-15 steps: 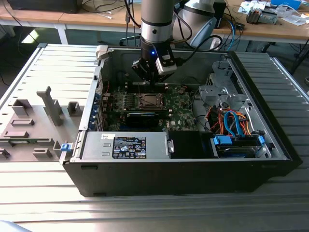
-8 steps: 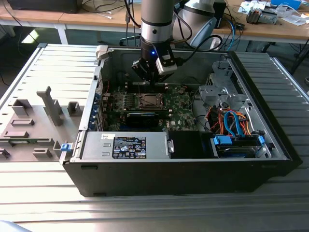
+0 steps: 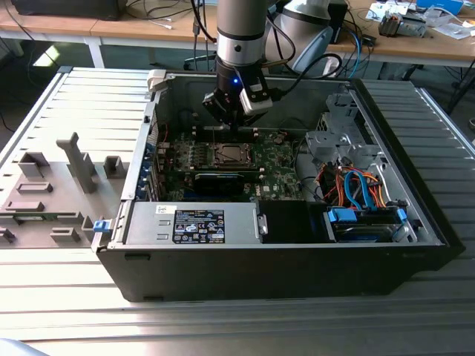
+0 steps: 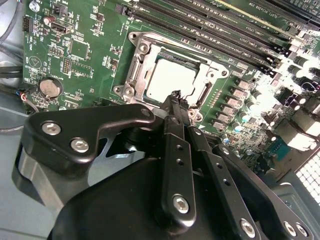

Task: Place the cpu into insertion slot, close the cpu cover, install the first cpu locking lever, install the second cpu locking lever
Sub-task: 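Install the first cpu locking lever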

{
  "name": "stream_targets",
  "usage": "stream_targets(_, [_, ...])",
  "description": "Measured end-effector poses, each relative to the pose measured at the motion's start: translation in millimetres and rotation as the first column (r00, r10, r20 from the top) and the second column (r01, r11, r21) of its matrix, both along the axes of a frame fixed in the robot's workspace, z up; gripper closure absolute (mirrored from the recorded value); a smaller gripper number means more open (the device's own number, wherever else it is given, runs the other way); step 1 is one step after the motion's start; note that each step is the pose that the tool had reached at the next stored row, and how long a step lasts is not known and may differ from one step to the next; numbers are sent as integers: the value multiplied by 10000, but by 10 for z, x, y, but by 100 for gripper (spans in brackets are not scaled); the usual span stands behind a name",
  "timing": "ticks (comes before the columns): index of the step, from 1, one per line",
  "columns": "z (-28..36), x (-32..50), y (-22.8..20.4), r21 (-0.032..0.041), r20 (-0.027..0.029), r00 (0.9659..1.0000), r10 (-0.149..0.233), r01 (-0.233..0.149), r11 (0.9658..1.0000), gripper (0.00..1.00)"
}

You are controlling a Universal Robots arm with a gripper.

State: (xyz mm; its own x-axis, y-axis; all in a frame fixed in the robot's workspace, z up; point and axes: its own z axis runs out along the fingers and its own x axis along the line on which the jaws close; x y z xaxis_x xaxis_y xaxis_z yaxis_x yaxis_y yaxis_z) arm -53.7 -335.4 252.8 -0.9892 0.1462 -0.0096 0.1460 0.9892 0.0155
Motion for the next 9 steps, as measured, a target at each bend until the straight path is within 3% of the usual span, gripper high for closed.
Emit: stream_targets(9, [0, 0, 0, 0, 0, 9999, 114, -114, 9999, 89])
